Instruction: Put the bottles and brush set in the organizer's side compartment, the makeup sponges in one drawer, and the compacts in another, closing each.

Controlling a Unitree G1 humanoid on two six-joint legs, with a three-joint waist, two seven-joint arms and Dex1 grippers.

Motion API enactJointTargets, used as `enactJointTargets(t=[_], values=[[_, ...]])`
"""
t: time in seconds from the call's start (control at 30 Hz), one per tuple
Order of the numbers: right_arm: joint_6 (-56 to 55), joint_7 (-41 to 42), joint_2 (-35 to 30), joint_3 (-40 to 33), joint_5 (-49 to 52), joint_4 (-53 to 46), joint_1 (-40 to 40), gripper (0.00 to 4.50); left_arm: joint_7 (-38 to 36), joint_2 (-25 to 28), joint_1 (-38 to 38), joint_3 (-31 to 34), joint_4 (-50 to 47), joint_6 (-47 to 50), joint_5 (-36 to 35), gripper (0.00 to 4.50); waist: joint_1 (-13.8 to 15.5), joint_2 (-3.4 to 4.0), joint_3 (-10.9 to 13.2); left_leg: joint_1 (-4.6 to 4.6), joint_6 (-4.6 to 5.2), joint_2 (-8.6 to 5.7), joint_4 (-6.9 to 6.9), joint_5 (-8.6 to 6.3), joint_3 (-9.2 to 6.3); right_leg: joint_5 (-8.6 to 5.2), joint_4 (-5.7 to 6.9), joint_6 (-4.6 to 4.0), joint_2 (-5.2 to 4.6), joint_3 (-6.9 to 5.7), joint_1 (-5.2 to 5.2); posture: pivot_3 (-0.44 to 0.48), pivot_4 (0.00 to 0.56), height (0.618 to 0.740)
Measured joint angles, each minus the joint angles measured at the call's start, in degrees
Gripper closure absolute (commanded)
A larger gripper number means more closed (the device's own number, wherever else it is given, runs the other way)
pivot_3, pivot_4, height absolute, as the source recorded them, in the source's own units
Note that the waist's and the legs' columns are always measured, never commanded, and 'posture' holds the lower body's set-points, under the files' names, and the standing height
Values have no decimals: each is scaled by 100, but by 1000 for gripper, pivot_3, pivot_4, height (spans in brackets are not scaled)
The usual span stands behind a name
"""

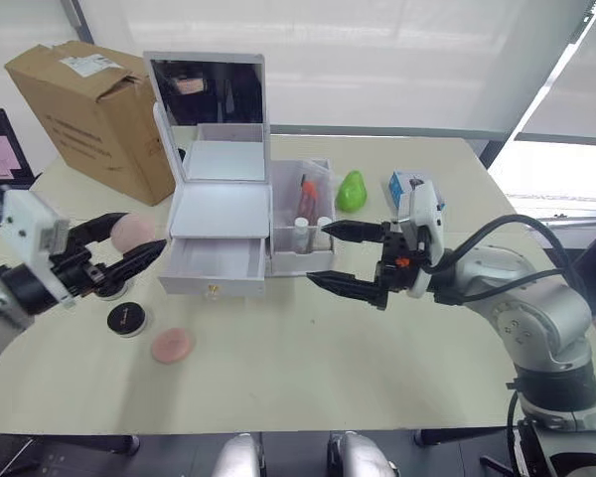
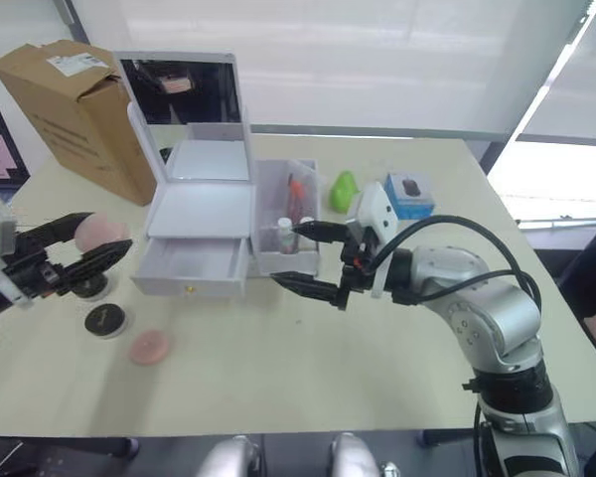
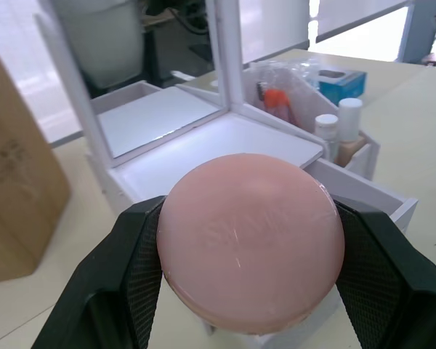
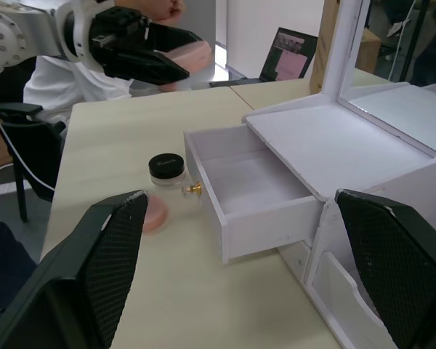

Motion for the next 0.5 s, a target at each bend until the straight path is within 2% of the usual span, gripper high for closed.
enactJointTargets(t=[0.1,0.23,0.5], values=[[0,-67,20,-6,-33,-71,89,0,-230,-2,-422,-578,342,0,131,1537,-16,-2,-1,5,0,1,0,0,-1,-1,-1,1,3,2,5,0,150,740],[1,-155,30,-19,-51,-138,129,0,-416,-145,-617,-1123,638,-42,370,1537,-30,-2,-1,4,1,5,-1,0,-1,-2,0,2,7,6,-3,0,150,740],[9,-268,28,-44,-45,-297,249,0,-436,-242,-966,-1280,1211,-263,866,1537,-12,-4,-1,1,0,4,0,0,3,0,-1,2,1,5,-3,0,150,740]])
